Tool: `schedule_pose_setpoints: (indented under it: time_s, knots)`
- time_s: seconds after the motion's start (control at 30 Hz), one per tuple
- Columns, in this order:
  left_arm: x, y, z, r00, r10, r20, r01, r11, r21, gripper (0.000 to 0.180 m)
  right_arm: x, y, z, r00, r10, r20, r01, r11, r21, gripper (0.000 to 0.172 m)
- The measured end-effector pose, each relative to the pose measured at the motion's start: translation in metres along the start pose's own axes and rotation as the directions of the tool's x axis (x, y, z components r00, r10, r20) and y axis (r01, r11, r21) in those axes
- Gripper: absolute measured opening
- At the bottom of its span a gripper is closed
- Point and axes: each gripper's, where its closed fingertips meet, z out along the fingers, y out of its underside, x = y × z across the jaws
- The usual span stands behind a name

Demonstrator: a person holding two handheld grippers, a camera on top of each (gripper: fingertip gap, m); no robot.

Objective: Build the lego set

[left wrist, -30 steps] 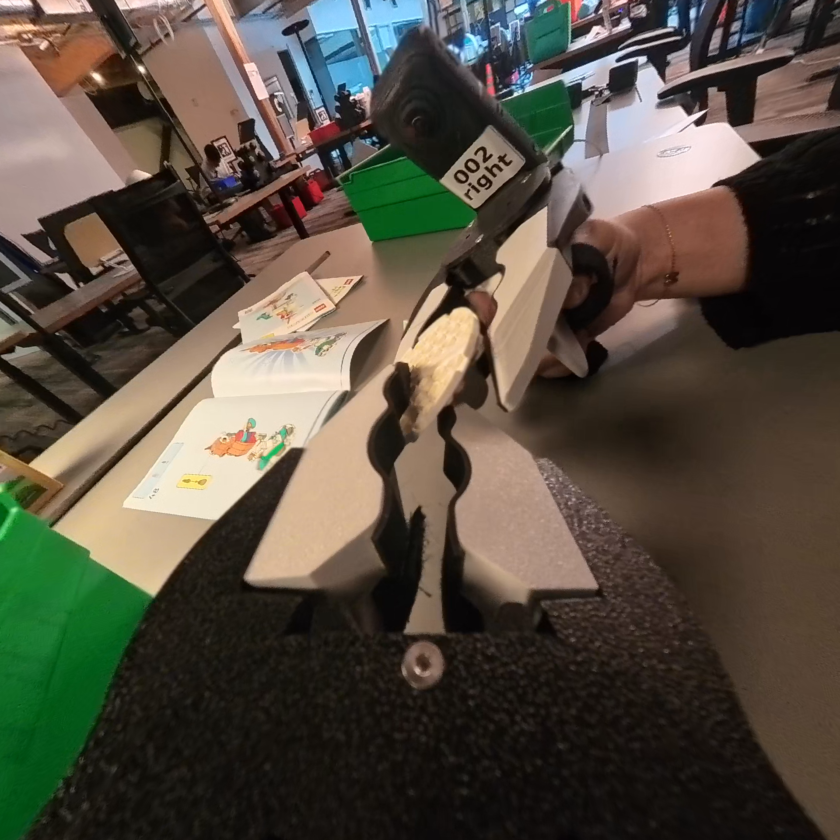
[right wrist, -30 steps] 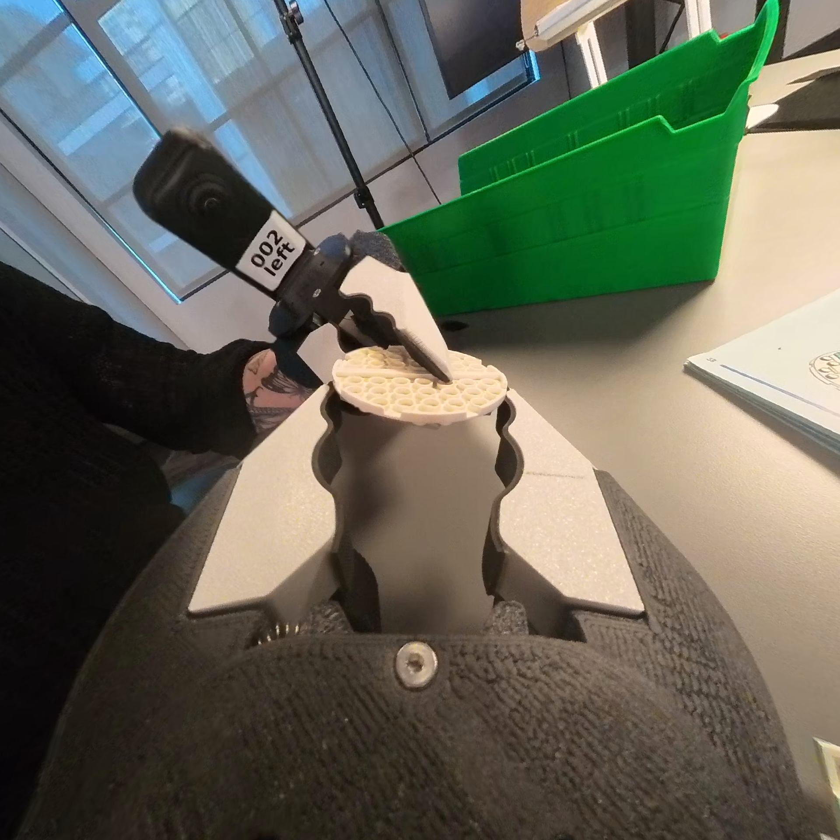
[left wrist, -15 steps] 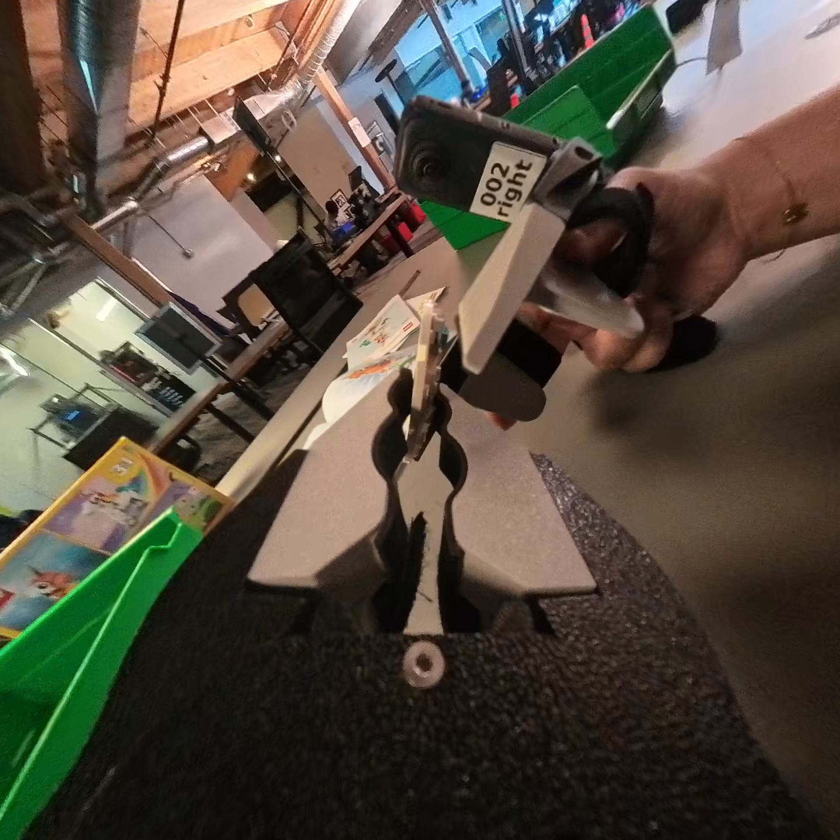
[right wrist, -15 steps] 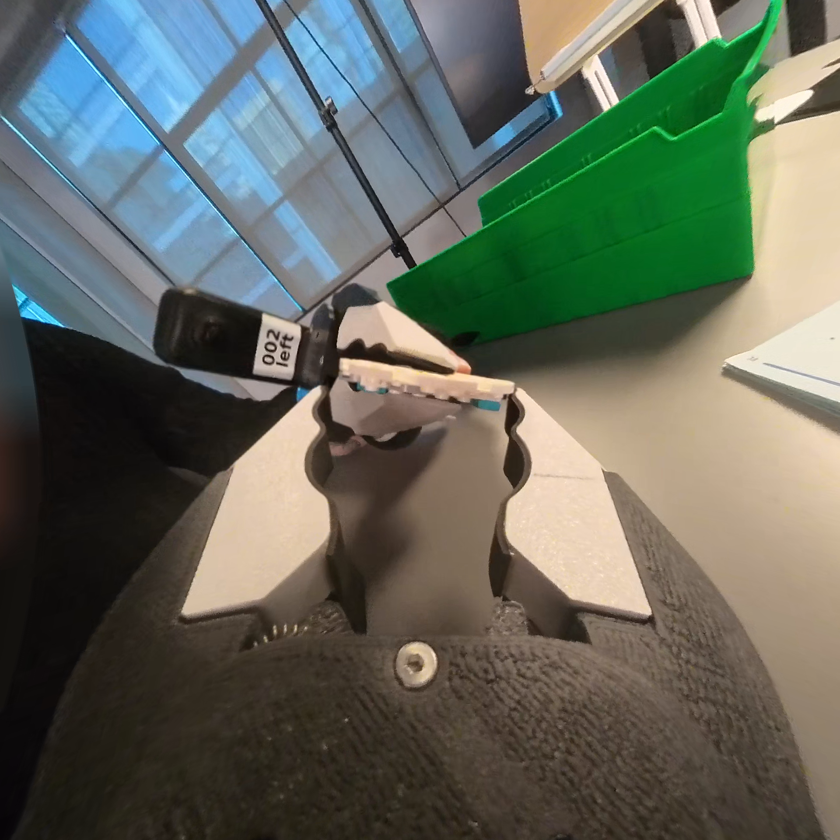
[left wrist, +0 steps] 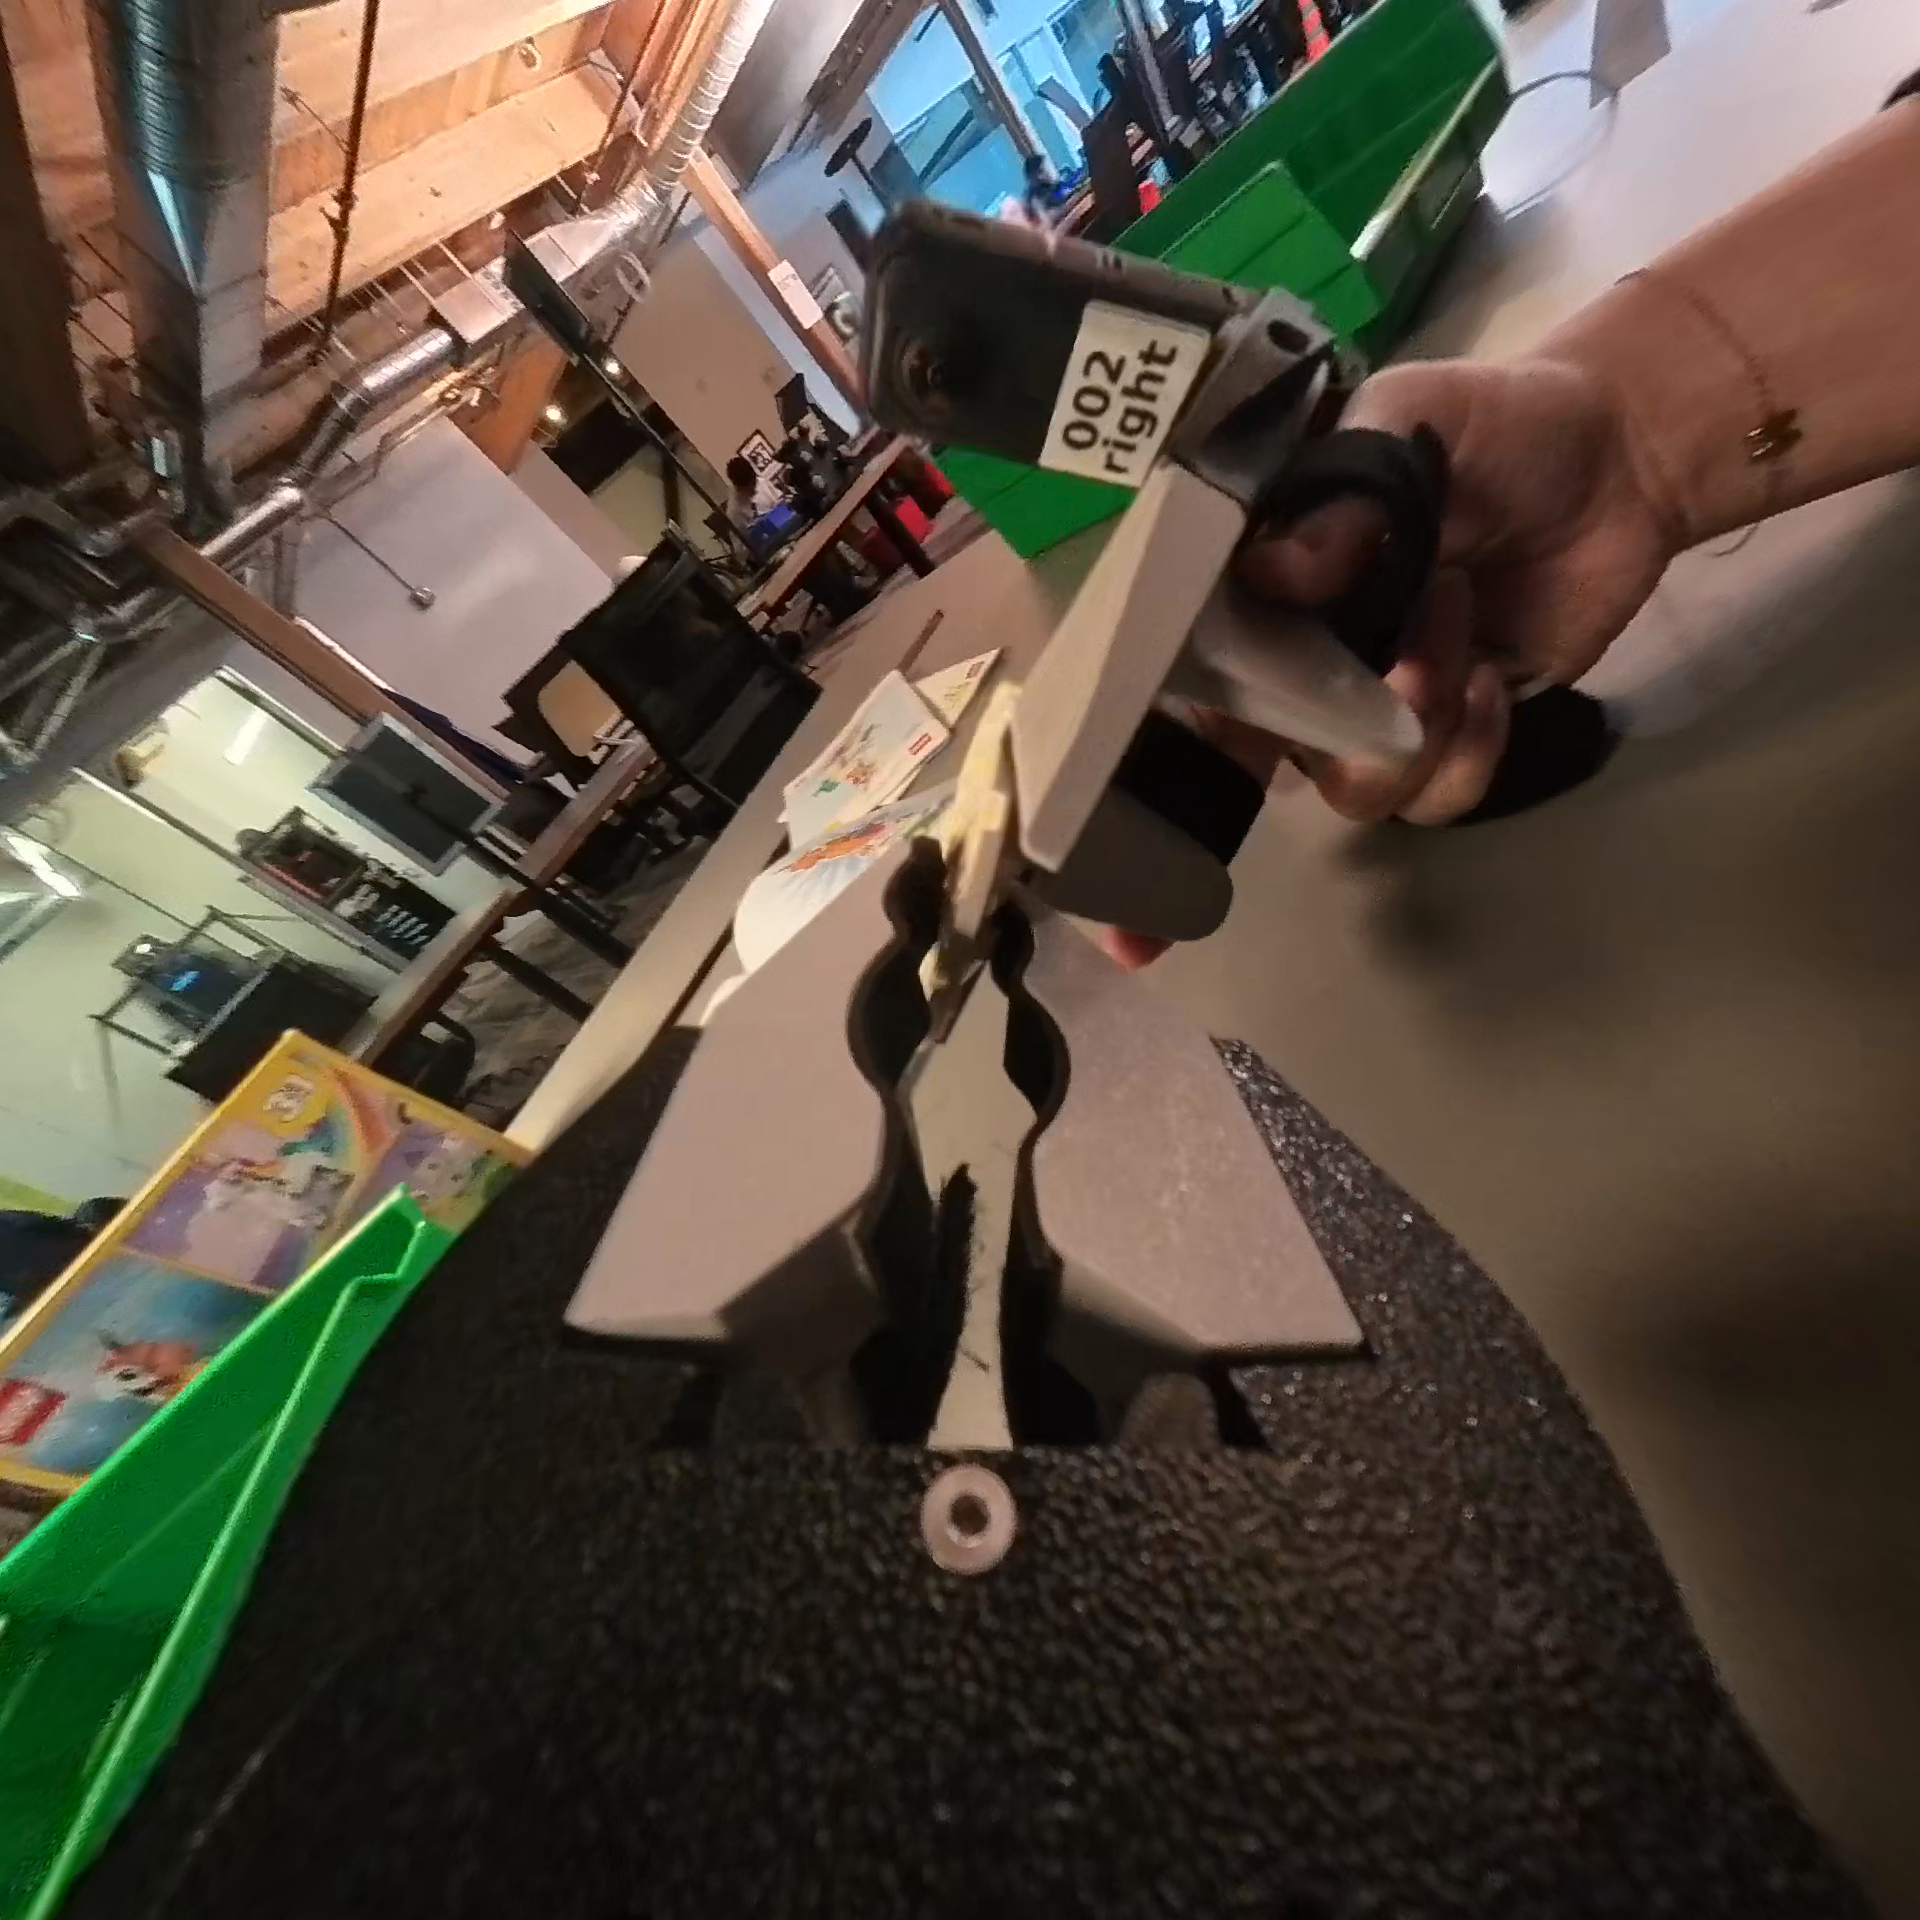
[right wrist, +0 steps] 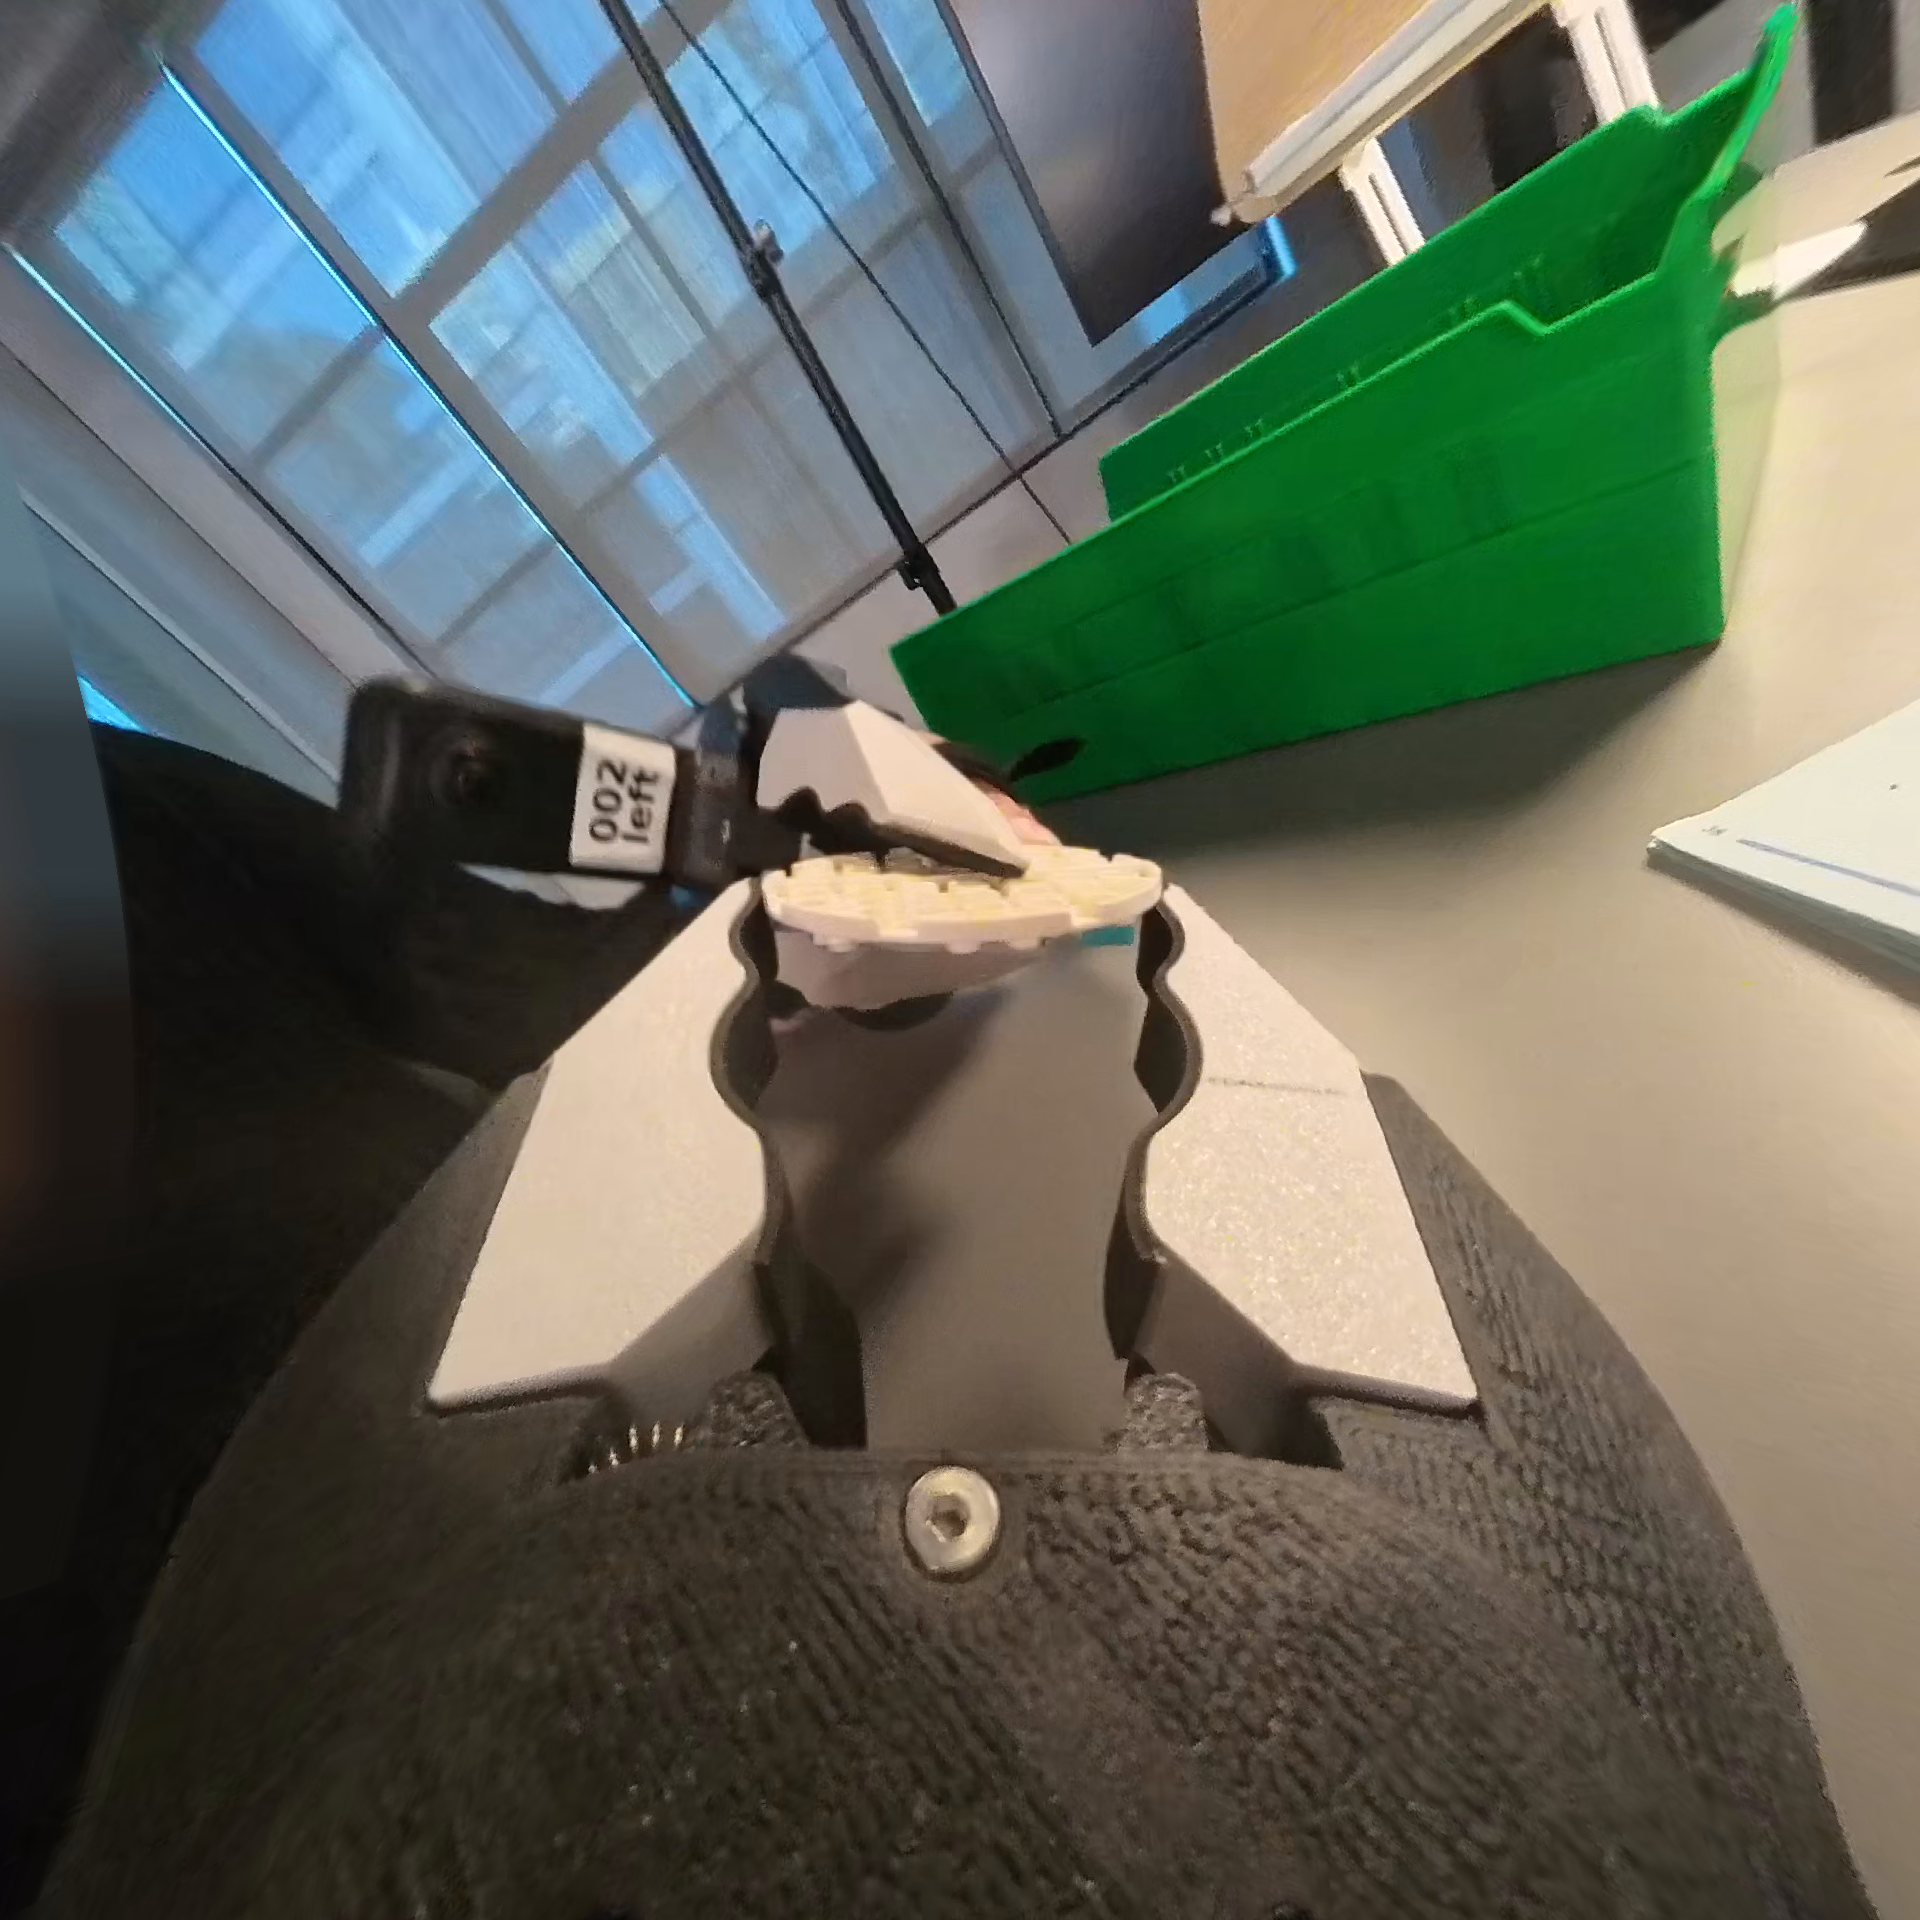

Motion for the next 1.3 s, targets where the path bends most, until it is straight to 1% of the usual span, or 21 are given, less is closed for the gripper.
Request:
schedule_pose_setpoints:
  time_s: [0.17,0.43,0.9,1.3]
  knots:
    - [0.006,0.001,-0.002,0.994,-0.074,-0.086,0.074,0.997,0.001,0.006,0.001,0.007,0.0,0.994,-0.098,-0.039,0.096,0.994,-0.057,0.07]
    - [0.01,0.008,-0.005,0.971,-0.166,-0.172,0.161,0.986,-0.042,0.007,0.005,0.015,0.002,0.99,-0.124,-0.07,0.115,0.986,-0.117,0.07]
    - [0.013,0.014,-0.004,0.937,-0.279,-0.209,0.266,0.96,-0.09,0.008,0.01,0.018,0.001,0.986,-0.127,-0.109,0.11,0.983,-0.146,0.07]
    - [0.014,0.014,-0.004,0.914,-0.336,-0.226,0.32,0.941,-0.106,0.009,0.011,0.018,0.001,0.985,-0.132,-0.115,0.114,0.982,-0.151,0.069]
